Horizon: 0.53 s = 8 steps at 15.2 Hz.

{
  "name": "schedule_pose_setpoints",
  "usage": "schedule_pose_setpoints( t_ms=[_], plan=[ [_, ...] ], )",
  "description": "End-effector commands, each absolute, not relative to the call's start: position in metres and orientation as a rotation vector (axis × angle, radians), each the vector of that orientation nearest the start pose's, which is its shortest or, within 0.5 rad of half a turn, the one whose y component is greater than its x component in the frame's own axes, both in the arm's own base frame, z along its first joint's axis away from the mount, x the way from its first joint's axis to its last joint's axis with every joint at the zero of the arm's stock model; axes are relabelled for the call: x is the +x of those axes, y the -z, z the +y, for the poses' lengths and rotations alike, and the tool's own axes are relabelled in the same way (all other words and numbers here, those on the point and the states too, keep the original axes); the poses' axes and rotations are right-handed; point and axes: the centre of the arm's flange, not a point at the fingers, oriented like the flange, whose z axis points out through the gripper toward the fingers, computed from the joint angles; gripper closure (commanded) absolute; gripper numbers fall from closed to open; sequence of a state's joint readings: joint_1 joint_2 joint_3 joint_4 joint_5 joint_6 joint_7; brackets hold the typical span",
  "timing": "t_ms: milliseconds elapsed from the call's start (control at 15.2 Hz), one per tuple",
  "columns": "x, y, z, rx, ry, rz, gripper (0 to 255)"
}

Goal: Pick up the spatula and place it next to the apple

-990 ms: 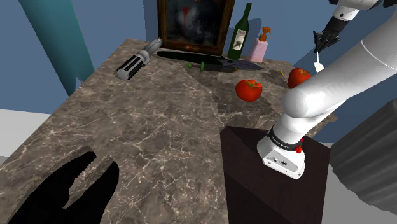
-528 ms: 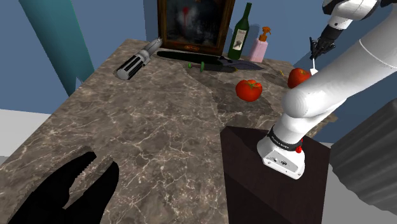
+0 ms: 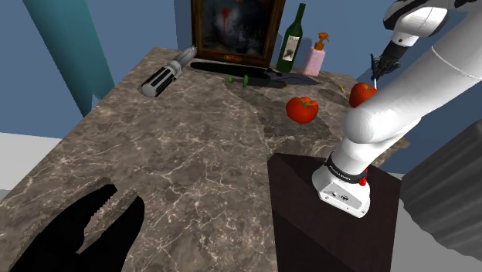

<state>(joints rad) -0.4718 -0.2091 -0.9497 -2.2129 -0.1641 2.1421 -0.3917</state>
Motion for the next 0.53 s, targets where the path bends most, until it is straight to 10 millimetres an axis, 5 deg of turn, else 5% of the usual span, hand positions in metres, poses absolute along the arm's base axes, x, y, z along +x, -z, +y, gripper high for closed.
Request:
schedule_pose_setpoints(
  t_ms=[0,462],
  plan=[
    [0.058,-0.422,-0.509,-2.826,0.095,1.434,255],
    [0.058,-0.386,-0.509,-2.826,0.095,1.434,255]
  ],
)
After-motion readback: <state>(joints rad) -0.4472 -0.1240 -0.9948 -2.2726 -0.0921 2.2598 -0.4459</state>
